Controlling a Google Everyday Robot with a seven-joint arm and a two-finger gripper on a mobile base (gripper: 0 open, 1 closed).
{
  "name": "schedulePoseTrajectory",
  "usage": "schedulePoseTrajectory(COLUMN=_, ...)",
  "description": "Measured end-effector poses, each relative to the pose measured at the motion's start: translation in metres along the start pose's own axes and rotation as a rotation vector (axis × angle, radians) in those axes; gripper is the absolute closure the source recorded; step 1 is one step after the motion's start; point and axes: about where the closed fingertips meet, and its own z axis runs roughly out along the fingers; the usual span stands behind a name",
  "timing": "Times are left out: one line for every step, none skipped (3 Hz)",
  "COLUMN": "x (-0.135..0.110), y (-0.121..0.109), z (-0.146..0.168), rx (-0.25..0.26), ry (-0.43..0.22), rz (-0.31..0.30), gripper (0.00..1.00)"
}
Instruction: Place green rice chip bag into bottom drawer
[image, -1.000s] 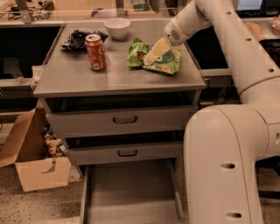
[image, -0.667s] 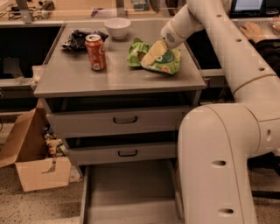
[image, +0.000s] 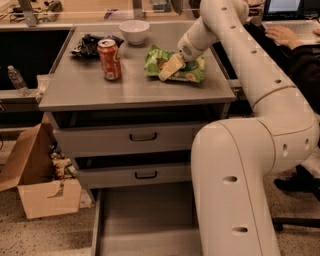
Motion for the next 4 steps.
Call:
schedulePoseTrajectory(x=0.000, y=-0.003, z=-0.009, rx=0.007, ry=-0.011, rz=-0.005, gripper=0.72)
schedulePoseTrajectory(x=-0.020, y=-0.002, z=-0.051, rx=0.054, ry=-0.134, rz=-0.049, gripper=0.97)
schedulePoseTrajectory(x=-0.034, y=0.009, z=-0.129, rx=0.132, ry=-0.310, rz=-0.092, gripper=1.00)
schedulePoseTrajectory(x=-0.036, y=0.019, z=-0.138, rx=0.148, ry=-0.360, rz=-0.084, gripper=1.00)
